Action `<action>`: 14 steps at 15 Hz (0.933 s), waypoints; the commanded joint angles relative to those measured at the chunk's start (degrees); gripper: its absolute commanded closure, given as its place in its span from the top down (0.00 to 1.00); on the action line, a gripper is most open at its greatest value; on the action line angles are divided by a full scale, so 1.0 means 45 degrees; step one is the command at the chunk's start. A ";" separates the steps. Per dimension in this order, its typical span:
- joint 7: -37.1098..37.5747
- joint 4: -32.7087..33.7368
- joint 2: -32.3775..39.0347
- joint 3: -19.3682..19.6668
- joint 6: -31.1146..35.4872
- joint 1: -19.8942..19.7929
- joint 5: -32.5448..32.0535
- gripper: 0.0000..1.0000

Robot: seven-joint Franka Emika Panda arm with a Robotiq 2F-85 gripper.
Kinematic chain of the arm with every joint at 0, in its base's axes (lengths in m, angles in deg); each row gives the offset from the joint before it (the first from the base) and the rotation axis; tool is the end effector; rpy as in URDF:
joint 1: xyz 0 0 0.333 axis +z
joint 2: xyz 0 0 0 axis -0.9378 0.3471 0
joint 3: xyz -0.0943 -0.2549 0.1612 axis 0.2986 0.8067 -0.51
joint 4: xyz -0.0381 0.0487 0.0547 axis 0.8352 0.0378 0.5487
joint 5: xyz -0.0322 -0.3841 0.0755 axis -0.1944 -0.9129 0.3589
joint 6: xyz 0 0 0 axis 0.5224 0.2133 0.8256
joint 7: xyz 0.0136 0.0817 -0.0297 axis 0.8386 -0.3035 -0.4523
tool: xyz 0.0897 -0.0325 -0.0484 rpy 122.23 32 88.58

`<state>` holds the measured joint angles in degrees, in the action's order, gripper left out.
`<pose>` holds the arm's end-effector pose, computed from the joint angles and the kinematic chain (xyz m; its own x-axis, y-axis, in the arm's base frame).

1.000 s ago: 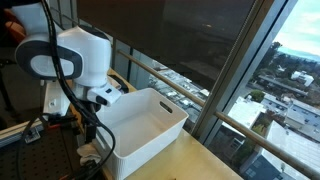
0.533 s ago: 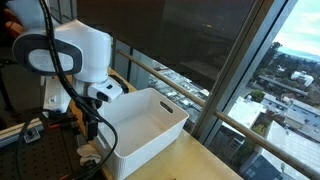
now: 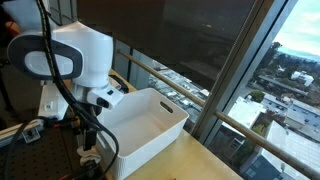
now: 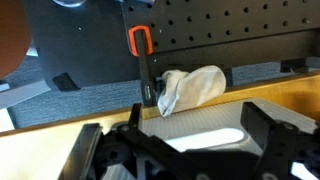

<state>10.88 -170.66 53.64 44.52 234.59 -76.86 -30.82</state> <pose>0.3693 -0.0766 0.2368 0.9919 -0.0818 -0.0972 -0.0799 -0.9965 0.0228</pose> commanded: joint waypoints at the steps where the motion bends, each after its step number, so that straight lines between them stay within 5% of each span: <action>1: -0.0106 0.0004 -0.0191 0.0304 -0.0363 -0.0197 -0.0387 1.00; 14: 0.0163 -0.0095 0.0700 -0.0260 0.0136 0.0773 0.0305 1.00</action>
<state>10.94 -171.13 55.23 44.40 234.51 -74.59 -31.13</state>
